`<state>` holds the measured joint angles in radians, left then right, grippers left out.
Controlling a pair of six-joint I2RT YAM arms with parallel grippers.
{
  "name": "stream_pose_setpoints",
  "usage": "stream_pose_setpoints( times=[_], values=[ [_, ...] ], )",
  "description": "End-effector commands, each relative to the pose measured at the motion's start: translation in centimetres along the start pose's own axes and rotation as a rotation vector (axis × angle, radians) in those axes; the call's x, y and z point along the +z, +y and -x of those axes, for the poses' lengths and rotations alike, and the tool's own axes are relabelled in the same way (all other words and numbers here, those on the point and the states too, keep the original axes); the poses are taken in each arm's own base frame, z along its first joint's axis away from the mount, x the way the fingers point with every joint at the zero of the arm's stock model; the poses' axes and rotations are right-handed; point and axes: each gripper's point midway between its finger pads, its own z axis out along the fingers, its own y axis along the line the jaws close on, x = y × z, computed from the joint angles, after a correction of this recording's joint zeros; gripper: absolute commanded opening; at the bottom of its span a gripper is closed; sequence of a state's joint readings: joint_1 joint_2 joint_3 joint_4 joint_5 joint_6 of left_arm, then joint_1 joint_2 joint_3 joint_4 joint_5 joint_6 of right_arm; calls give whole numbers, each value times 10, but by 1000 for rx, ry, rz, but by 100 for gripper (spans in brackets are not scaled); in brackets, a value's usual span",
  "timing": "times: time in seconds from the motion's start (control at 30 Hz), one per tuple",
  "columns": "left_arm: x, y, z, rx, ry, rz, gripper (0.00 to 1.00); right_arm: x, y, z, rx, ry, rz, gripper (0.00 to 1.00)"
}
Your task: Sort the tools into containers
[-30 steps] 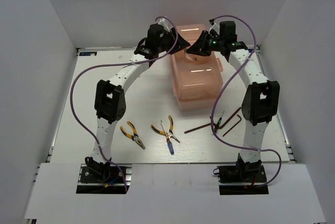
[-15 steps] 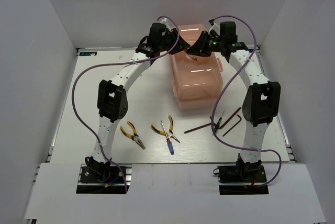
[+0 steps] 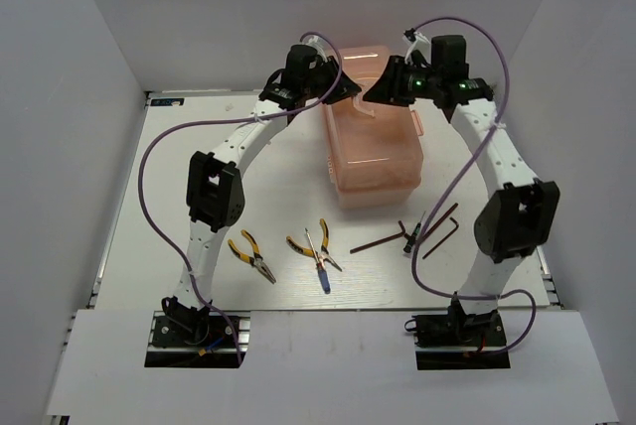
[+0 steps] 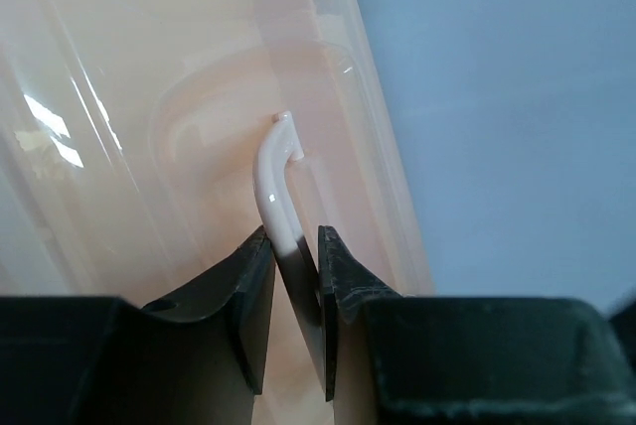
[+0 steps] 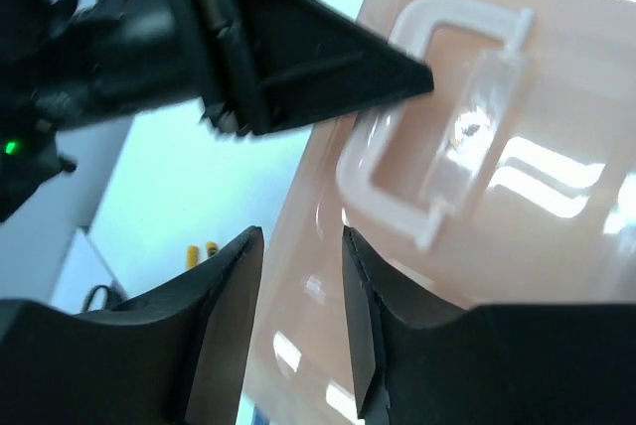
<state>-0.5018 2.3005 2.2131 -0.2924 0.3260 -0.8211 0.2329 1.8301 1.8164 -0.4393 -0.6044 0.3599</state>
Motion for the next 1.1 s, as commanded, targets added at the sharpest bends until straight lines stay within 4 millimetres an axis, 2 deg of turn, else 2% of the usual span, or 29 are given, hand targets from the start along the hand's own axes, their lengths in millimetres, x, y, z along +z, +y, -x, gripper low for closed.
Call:
stream_pose_setpoints(
  times=[0.0,0.03,0.07,0.1,0.17,0.2,0.23,0.4,0.47,0.5,0.57,0.6,0.77,0.8,0.9,0.93,1.0,1.03,1.07],
  values=[
    [7,14,-36,8,95,41,32,-38,-1,-4,-133,-20,-126,44],
    [7,14,-36,8,95,41,32,-53,-9,-5,-166,-45,-202,45],
    [7,14,-36,8,95,41,32,-58,-4,-2,-176,-60,-200,45],
    [5,10,-33,20,89,34,36,-64,-18,-5,-169,-64,-261,45],
    [4,11,-35,17,96,41,41,-86,-27,-1,-176,-113,-332,47],
    [5,15,-37,26,102,47,43,-89,-40,-8,-161,-107,-380,47],
    [2,10,-34,30,95,40,45,-101,-44,-5,-159,-127,-403,48],
    [-4,10,-39,51,126,40,52,-115,-80,-22,-84,-105,-501,52],
    [-6,7,-45,76,140,41,52,-123,-101,-28,-50,-104,-541,53],
    [-6,7,-45,76,141,41,51,-125,-107,-26,-38,-121,-541,53],
    [-8,7,-45,86,142,41,50,-124,-118,-37,-4,-106,-541,54],
    [-8,10,-48,83,148,47,48,-130,-130,-34,19,-121,-549,54],
    [-9,11,-50,99,161,45,36,-120,-154,-48,87,-105,-501,63],
    [-9,8,-48,102,155,39,35,-116,-163,-45,94,-120,-479,64],
    [-10,10,-49,110,161,44,26,-110,-171,-44,116,-123,-421,66],
    [-7,14,-52,107,168,50,24,-103,-180,-48,147,-112,-400,68],
    [-7,9,-49,112,161,31,17,-97,-186,-45,163,-114,-371,68],
    [-5,9,-49,113,160,30,14,-91,-193,-50,191,-95,-356,68],
    [-6,5,-45,117,152,22,11,-87,-199,-44,193,-99,-348,68]
  ],
)
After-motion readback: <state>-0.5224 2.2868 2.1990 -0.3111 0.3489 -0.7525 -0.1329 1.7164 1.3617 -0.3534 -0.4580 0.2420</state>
